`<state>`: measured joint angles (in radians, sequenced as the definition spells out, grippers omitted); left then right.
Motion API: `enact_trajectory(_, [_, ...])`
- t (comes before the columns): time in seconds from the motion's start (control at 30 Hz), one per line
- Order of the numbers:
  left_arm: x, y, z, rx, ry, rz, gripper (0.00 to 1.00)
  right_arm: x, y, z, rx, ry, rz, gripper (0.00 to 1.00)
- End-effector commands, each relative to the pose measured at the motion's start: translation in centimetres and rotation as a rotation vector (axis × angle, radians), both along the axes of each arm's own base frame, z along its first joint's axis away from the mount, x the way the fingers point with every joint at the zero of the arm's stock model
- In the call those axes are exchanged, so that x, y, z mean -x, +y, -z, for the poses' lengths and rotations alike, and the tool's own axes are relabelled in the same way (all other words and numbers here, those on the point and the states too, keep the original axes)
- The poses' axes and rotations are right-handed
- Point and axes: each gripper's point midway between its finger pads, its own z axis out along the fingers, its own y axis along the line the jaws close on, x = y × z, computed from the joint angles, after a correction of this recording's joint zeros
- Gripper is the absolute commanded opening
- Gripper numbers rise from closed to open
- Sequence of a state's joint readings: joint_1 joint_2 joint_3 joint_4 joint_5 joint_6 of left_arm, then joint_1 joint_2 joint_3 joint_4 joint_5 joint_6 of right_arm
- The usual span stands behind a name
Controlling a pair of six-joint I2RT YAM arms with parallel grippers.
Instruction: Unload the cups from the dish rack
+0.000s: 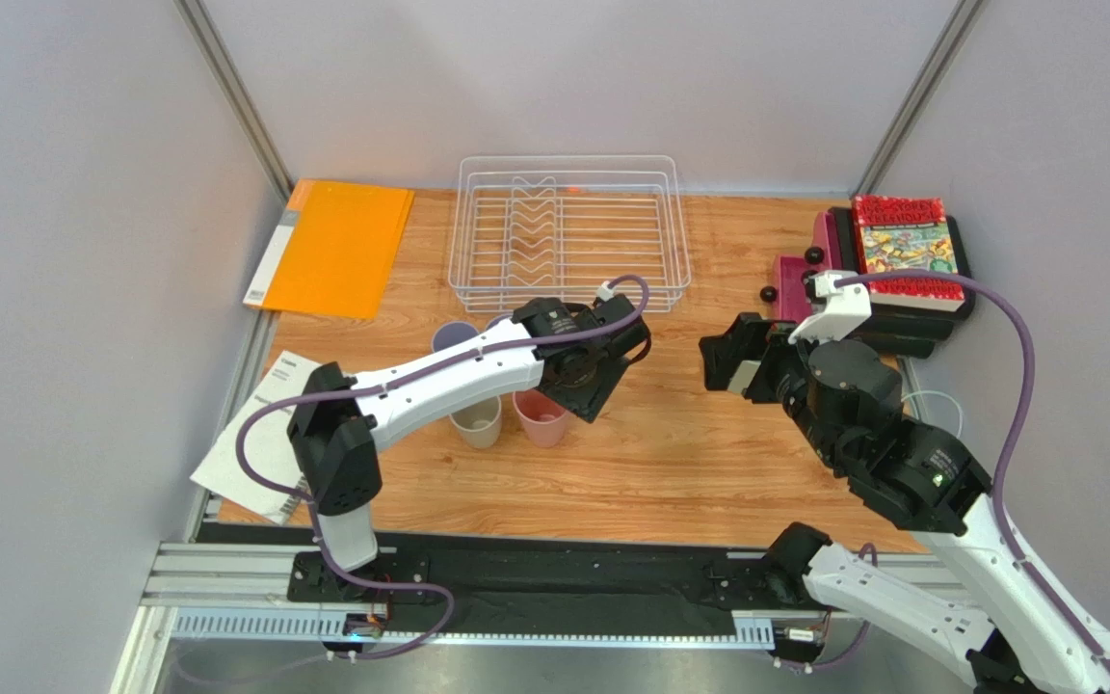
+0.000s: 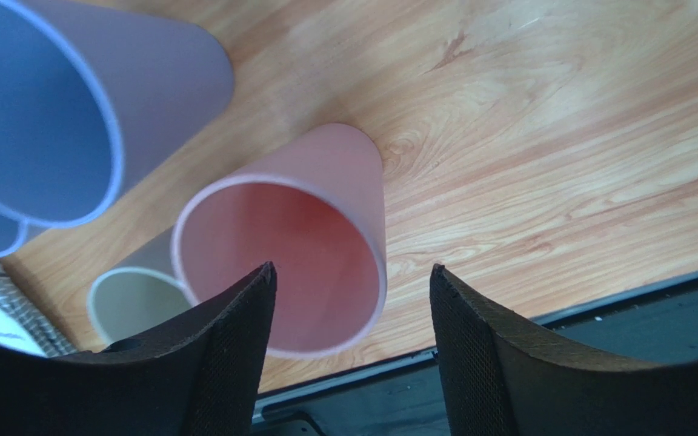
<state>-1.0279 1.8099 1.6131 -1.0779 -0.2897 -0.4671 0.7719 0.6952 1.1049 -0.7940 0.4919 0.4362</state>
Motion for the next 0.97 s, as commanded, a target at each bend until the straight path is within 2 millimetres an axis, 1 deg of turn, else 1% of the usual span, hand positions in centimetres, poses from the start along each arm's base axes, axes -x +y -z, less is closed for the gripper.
enact_trajectory(0.0, [-1.0, -0.3, -8.0, 0.095, -0.185, -0.010, 0.70, -0.3, 0.4, -1.7, -0.037, -0.045, -0.010, 1.00])
enact_trajectory(0.03, [-0.7, -0.5, -9.1, 0.101, -0.207, 0.005, 0.70, -0.3, 0.4, -1.7, -0.036, -0.045, -0.011, 1.00])
enact_trajectory(0.07, [-0.6, -0.5, -11.2, 0.121, -0.238, 0.005, 0.70, -0.3, 0.4, -1.8, -0.036, -0.045, -0.011, 1.00])
enact_trajectory(0.1, [-0.8, -0.2, -12.4, 0.119, -0.278, -0.004, 0.72, -0.3, 0.5, -1.7, -0.034, -0.042, -0.010, 1.00])
enact_trajectory(0.13, [-0.3, -0.3, -13.4, 0.131, -0.299, -0.001, 0.73, -0.3, 0.5, -1.6, -0.028, -0.038, -0.011, 1.00])
enact_trajectory(0.17, [0.1, 0.3, -14.9, 0.152, -0.325, -0.008, 0.73, -0.3, 0.4, -1.3, -0.018, -0.033, -0.009, 1.00])
enact_trajectory(0.2, [0.1, 1.0, -15.8, 0.152, -0.365, -0.028, 0.74, -0.3, 0.2, -1.0, -0.006, -0.024, -0.003, 1.00])
enact_trajectory(0.23, [1.1, 1.6, -17.4, 0.202, -0.394, -0.039, 0.75, -0.2, 0.1, -0.6, 0.003, -0.017, -0.002, 1.00])
enact_trajectory(0.27, [1.6, 2.4, -17.2, 0.197, -0.409, -0.052, 0.76, -0.2, 0.0, -0.3, 0.011, -0.009, -0.001, 1.00])
enact_trajectory(0.3, [1.7, 3.4, -17.7, 0.200, -0.441, -0.076, 0.82, 0.1, -0.2, 0.4, 0.024, 0.004, 0.001, 1.00])
enact_trajectory(0.33, [2.6, 4.6, -18.8, 0.261, -0.455, -0.116, 0.87, 0.2, -0.4, 0.7, 0.031, 0.010, 0.001, 1.00])
enact_trajectory(0.37, [3.1, 5.8, -17.7, 0.238, -0.447, -0.133, 0.95, 0.3, -0.6, 0.9, 0.035, 0.013, 0.005, 1.00])
enact_trajectory(0.4, [3.4, 6.6, -17.6, 0.263, -0.443, -0.180, 1.00, 0.6, -0.9, 1.5, 0.045, 0.022, 0.009, 1.00])
enact_trajectory(0.43, [4.0, 8.0, -18.2, 0.302, -0.450, -0.205, 1.00, 0.7, -1.1, 1.6, 0.048, 0.025, 0.012, 1.00])
enact_trajectory(0.47, [4.5, 9.4, -17.0, 0.264, -0.440, -0.219, 1.00, 0.9, -1.4, 2.0, 0.056, 0.036, 0.015, 1.00])
enact_trajectory(0.5, [4.7, 10.2, -16.7, 0.274, -0.442, -0.259, 1.00, 1.2, -1.7, 2.2, 0.055, 0.037, 0.017, 1.00])
enact_trajectory(0.53, [5.2, 11.3, -16.9, 0.296, -0.443, -0.271, 1.00, 1.3, -1.8, 2.4, 0.059, 0.041, 0.020, 1.00])
enact_trajectory(0.57, [5.6, 12.2, -15.9, 0.270, -0.436, -0.275, 1.00, 1.5, -2.2, 2.9, 0.070, 0.051, 0.030, 1.00])
enact_trajectory(0.63, [6.3, 13.7, -15.4, 0.274, -0.442, -0.295, 1.00, 1.9, -2.6, 3.2, 0.074, 0.056, 0.032, 1.00])
enact_trajectory(0.73, [7.0, 15.1, -15.1, 0.276, -0.455, -0.314, 1.00, 2.4, -3.3, 3.8, 0.089, 0.071, 0.042, 1.00])
enact_trajectory(0.83, [7.2, 15.5, -14.7, 0.264, -0.462, -0.318, 1.00, 2.6, -3.7, 3.9, 0.094, 0.074, 0.051, 1.00])
enact_trajectory(0.93, [7.1, 15.5, -14.5, 0.244, -0.469, -0.320, 1.00, 2.6, -3.8, 3.7, 0.092, 0.071, 0.053, 1.00])
